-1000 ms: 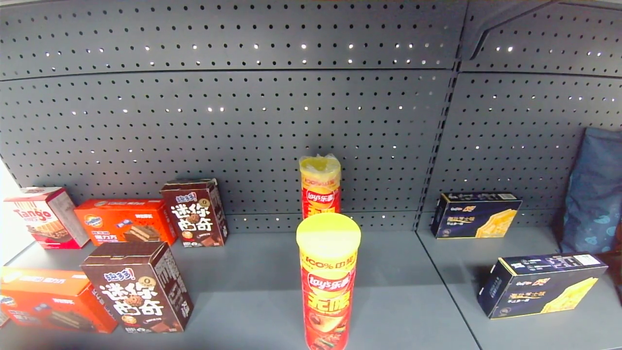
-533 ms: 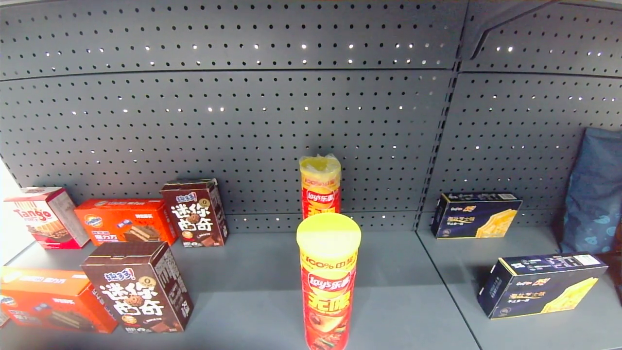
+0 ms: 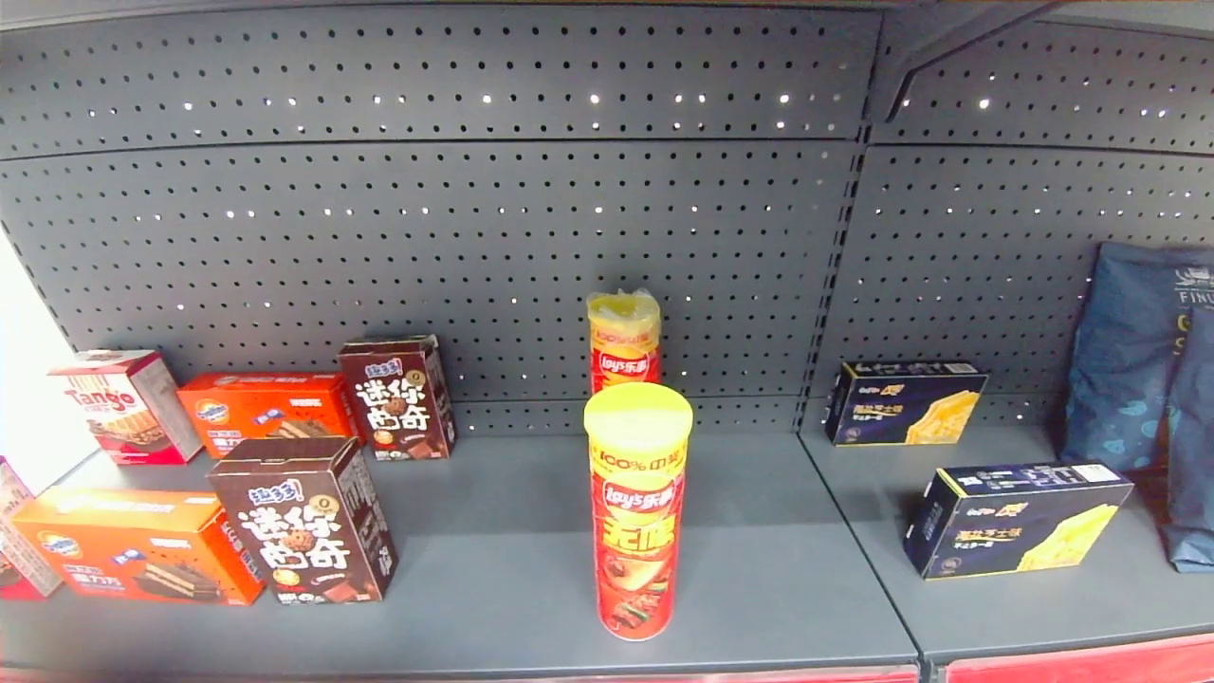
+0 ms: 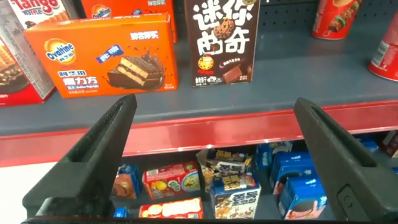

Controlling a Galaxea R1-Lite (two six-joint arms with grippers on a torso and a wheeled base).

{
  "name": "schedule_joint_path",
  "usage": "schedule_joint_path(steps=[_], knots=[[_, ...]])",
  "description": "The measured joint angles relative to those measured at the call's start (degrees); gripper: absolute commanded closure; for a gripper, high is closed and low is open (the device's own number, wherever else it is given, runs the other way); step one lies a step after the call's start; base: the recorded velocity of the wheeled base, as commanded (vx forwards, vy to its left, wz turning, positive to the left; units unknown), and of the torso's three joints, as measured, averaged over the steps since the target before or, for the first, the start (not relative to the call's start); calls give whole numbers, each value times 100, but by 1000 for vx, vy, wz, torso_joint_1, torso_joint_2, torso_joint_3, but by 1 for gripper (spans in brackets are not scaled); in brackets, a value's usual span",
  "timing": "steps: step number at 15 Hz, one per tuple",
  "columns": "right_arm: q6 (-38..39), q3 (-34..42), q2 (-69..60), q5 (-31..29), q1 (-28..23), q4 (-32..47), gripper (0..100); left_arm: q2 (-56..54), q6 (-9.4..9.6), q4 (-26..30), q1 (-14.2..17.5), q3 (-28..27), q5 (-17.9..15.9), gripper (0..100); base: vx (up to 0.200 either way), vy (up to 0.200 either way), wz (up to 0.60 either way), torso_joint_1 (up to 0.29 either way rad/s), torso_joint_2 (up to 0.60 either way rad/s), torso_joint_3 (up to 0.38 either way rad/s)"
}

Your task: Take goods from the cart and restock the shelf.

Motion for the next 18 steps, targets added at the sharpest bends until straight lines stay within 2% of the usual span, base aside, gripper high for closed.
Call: schedule_joint_path(steps=[5,7,16,18], knots=[[0,0,0,0,0,6,0,-1,-20,4,0,0,13,0,0,0,0,0,0,0],[0,0,0,0,0,4,0,-1,-33,4,0,2,33,0,0,200,0,2,2,0],[2,0,0,0,0,1,0,-9,-5,6,0,2,22,0,0,0,0,0,0,0],[5,0,0,0,0,6,0,-9,-2,6,0,2,22,0,0,0,300,1,-1,1]])
